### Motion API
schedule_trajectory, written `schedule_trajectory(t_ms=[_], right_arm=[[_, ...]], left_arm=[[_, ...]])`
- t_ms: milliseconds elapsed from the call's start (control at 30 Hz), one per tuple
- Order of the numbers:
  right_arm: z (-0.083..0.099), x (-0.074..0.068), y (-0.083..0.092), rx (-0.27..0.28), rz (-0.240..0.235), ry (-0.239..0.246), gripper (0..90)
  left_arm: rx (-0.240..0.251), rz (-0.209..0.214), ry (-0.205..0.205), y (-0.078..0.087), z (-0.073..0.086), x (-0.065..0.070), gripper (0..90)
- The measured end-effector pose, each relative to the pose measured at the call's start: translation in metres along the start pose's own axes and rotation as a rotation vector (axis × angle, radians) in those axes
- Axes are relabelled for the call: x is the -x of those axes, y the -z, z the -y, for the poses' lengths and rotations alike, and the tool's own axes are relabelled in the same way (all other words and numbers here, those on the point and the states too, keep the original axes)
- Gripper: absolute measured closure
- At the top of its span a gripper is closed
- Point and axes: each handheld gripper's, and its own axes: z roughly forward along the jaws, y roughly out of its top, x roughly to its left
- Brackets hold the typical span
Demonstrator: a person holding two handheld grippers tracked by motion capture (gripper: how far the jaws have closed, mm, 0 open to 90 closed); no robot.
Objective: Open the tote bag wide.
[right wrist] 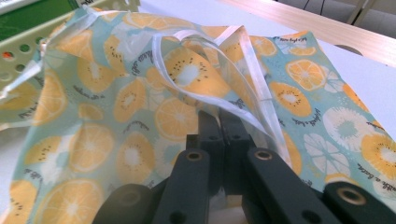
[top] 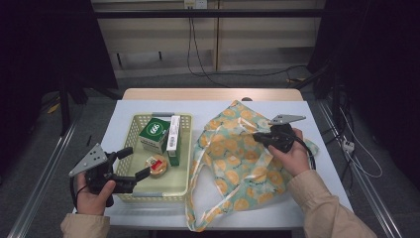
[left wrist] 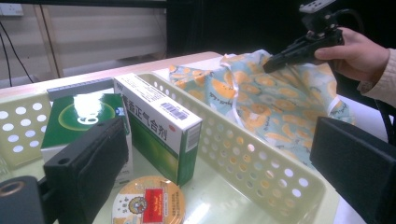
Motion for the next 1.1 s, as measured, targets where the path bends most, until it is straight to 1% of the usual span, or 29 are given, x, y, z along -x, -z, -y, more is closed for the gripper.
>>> schedule_trajectory(t_ms=[133, 167, 233, 300, 333, 400, 567, 667, 767, 800, 833, 933, 967, 1033, 1100], right_arm=[[-0.003, 0.0, 0.007, 0.004, -0.013, 0.005, 89.4], [-0.003, 0.0, 0.008, 0.006, -0.019, -0.002, 89.4], [-0.003, 0.0, 0.01, 0.009, -0.029, -0.01, 89.4], [-0.003, 0.0, 0.011, 0.011, -0.022, -0.009, 89.3], [-0.003, 0.0, 0.012, 0.011, -0.019, -0.009, 89.3], [-0.003, 0.001, 0.011, 0.011, -0.018, -0.006, 89.3], [-0.001, 0.0, 0.009, 0.01, -0.015, -0.005, 89.2], [0.001, 0.001, 0.009, 0.014, -0.016, -0.007, 89.2], [0.002, 0.0, 0.008, 0.009, -0.019, -0.005, 89.2], [0.002, -0.001, 0.008, 0.009, -0.019, -0.001, 89.2], [0.002, -0.001, 0.008, 0.009, -0.019, 0.002, 89.2], [0.002, -0.002, 0.008, 0.009, -0.02, 0.002, 89.2], [0.002, -0.002, 0.008, 0.009, -0.02, 0.002, 89.2], [0.002, -0.002, 0.007, 0.007, -0.024, 0.0, 89.2], [0.003, -0.002, 0.006, 0.005, -0.023, 0.002, 89.2]], left_arm=[[-0.02, 0.001, -0.013, -0.005, -0.006, -0.002, 4.2], [-0.027, -0.003, -0.019, -0.007, -0.007, -0.003, 4.2], [-0.039, -0.002, -0.018, -0.011, -0.01, -0.004, 4.3], [-0.045, -0.007, -0.022, -0.014, -0.012, -0.005, 4.3], [-0.047, -0.003, -0.016, -0.017, -0.014, -0.005, 4.3], [-0.061, -0.003, -0.024, -0.02, -0.016, -0.006, 4.3], [-0.117, 0.007, -0.051, -0.028, -0.017, -0.007, 4.3], [-0.147, -0.002, -0.048, -0.031, -0.016, -0.009, 4.5], [-0.167, 0.002, -0.051, -0.036, -0.015, -0.012, 4.7], [-0.167, 0.005, -0.046, -0.038, -0.015, -0.012, 4.7], [-0.173, 0.004, -0.051, -0.039, -0.016, -0.013, 4.7], [-0.176, 0.01, -0.046, -0.045, -0.017, -0.013, 4.7], [-0.174, 0.014, -0.038, -0.047, -0.018, -0.013, 4.7], [-0.172, 0.02, -0.035, -0.051, -0.019, -0.012, 4.7], [-0.182, 0.021, -0.041, -0.055, -0.02, -0.013, 4.7]])
